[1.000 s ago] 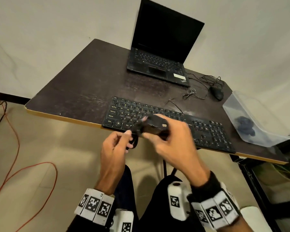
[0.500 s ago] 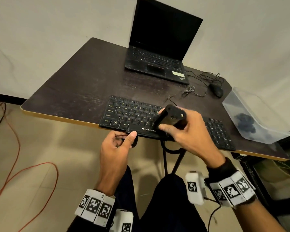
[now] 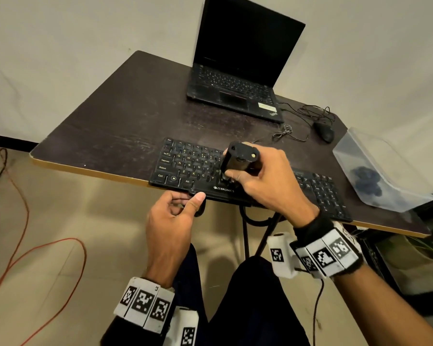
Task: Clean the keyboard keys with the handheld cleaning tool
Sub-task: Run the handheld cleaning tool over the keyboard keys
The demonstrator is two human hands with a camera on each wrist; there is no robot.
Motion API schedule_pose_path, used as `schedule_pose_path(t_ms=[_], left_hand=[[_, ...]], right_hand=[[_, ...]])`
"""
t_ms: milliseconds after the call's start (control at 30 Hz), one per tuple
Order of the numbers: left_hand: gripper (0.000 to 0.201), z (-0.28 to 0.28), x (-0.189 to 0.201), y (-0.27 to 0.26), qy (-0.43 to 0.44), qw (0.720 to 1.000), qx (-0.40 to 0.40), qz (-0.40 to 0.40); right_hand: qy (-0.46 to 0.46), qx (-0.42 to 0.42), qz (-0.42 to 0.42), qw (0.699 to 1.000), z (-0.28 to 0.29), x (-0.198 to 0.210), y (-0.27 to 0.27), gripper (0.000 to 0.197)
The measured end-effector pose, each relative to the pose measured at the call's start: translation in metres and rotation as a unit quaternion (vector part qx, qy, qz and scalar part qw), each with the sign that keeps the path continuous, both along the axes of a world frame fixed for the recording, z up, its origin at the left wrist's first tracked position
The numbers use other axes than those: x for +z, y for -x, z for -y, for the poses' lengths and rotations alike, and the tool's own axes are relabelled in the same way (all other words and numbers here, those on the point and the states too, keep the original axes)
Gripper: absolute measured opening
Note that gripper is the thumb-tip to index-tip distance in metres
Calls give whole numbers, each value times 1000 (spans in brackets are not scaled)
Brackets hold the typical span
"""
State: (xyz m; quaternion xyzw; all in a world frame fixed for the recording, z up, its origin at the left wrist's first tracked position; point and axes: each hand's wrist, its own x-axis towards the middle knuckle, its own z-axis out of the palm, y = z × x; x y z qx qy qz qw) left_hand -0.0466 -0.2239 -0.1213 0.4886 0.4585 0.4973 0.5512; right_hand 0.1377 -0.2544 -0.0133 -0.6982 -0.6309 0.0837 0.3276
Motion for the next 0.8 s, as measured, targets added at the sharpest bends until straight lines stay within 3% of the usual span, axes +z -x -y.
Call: schedule_pose_path(t_ms=[133, 300, 433, 600, 800], left_hand=[[23, 0, 2, 0, -13, 1000, 18, -14], [26, 6, 0, -1, -52, 997, 35, -52], [26, 5, -2, -3, -93, 992, 45, -77], [26, 6, -5, -3, -108, 990, 51, -74], [26, 5, -5, -3, -130, 987, 59, -75]], right_hand=[[23, 61, -32, 997, 7, -2, 6, 24], [5, 7, -42, 999, -8, -3, -1, 27], [33, 85, -41, 995, -1, -3, 20, 26], [-14, 6, -37, 999, -20, -2, 19, 24], [32, 49, -104, 993, 14, -6, 8, 28]])
